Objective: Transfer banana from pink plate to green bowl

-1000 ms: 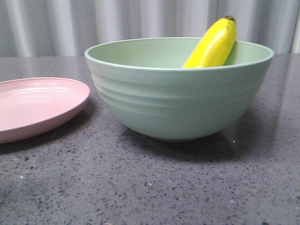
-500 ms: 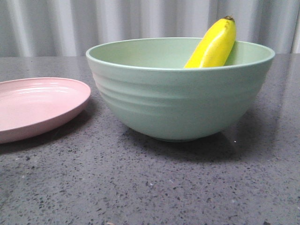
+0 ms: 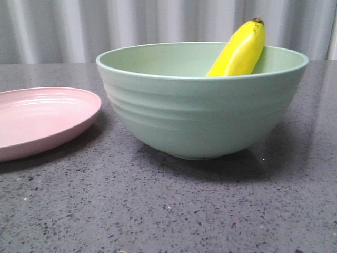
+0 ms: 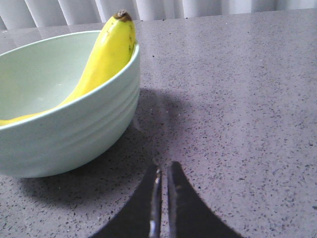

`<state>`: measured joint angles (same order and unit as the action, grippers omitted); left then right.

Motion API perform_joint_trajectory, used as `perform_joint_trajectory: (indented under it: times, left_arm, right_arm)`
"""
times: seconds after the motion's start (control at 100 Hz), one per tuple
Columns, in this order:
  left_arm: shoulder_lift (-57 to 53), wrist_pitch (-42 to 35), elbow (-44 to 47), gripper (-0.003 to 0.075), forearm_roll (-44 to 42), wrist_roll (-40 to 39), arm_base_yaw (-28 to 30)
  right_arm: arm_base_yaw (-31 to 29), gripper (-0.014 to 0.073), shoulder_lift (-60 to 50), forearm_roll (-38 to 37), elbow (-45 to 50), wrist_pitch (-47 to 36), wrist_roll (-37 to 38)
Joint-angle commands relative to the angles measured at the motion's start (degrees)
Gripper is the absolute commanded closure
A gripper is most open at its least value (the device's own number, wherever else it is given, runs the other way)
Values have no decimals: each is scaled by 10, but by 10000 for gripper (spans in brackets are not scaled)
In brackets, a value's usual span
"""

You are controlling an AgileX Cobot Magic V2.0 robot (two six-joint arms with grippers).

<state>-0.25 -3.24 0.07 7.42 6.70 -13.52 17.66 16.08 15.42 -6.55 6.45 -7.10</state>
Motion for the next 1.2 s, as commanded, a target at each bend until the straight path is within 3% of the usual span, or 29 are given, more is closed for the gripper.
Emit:
perform_joint_trajectory:
  times: [0.0, 0.2, 0.95, 1.19]
  left_arm:
    - [-16, 41, 5, 741, 0, 1, 28]
    - [-17, 183, 5, 741, 0, 1, 59]
    - [-16, 179, 5, 741, 0, 1, 61]
    - [-16, 179, 5, 741, 0, 1, 61]
  right_arm:
    - [-1, 664, 4, -6, -15, -43, -4]
    - [-1, 664, 4, -6, -15, -43, -4]
    - [-1, 664, 3, -6, -13, -43, -4]
    - [-58, 664, 3, -6, -10, -43, -4]
